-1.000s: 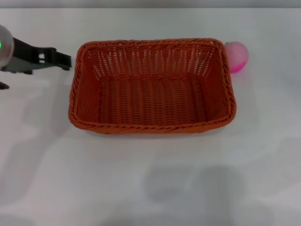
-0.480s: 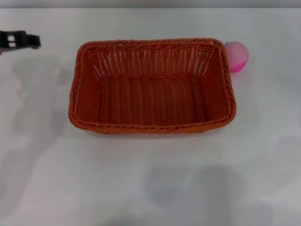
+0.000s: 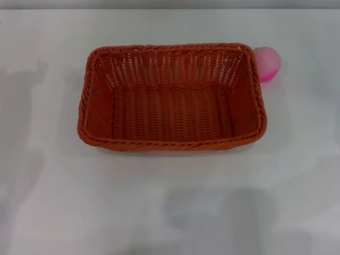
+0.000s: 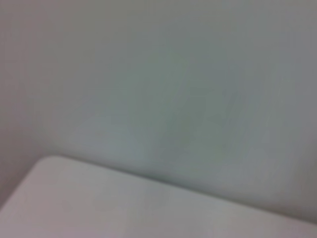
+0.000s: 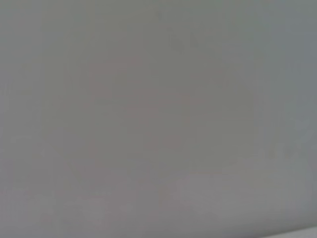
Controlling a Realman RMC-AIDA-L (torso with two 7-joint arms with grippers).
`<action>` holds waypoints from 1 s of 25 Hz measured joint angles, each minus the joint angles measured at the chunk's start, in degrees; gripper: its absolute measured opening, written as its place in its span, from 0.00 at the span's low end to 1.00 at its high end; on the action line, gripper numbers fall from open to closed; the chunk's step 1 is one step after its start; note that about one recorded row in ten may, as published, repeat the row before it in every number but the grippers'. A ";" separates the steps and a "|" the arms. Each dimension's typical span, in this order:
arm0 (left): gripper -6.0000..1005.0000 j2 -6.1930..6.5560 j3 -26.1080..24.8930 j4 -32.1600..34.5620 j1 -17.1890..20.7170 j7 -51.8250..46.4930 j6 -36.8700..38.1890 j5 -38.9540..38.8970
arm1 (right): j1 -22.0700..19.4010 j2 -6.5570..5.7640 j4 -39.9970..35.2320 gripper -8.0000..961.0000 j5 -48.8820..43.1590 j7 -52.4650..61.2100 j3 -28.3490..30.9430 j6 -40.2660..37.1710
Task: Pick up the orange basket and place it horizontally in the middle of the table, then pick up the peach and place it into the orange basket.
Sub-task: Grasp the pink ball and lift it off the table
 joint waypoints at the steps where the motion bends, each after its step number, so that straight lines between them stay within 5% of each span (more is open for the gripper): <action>1: 0.85 0.00 0.20 0.00 1.06 0.04 -2.12 0.00 | -0.46 0.01 -0.68 0.90 0.01 0.95 -1.36 0.26; 9: 0.85 0.01 4.79 4.06 12.11 0.35 -29.30 0.05 | -4.19 -0.14 -3.43 0.90 -0.53 7.66 -11.11 3.90; 19: 0.85 0.15 7.48 13.38 15.72 0.41 -51.32 -0.02 | -7.98 -1.12 -5.27 0.90 -9.73 17.79 -14.21 10.31; 25: 0.85 0.29 7.54 16.50 15.23 0.48 -54.99 0.07 | -8.40 -1.62 -5.68 0.90 -14.92 21.95 -14.26 15.01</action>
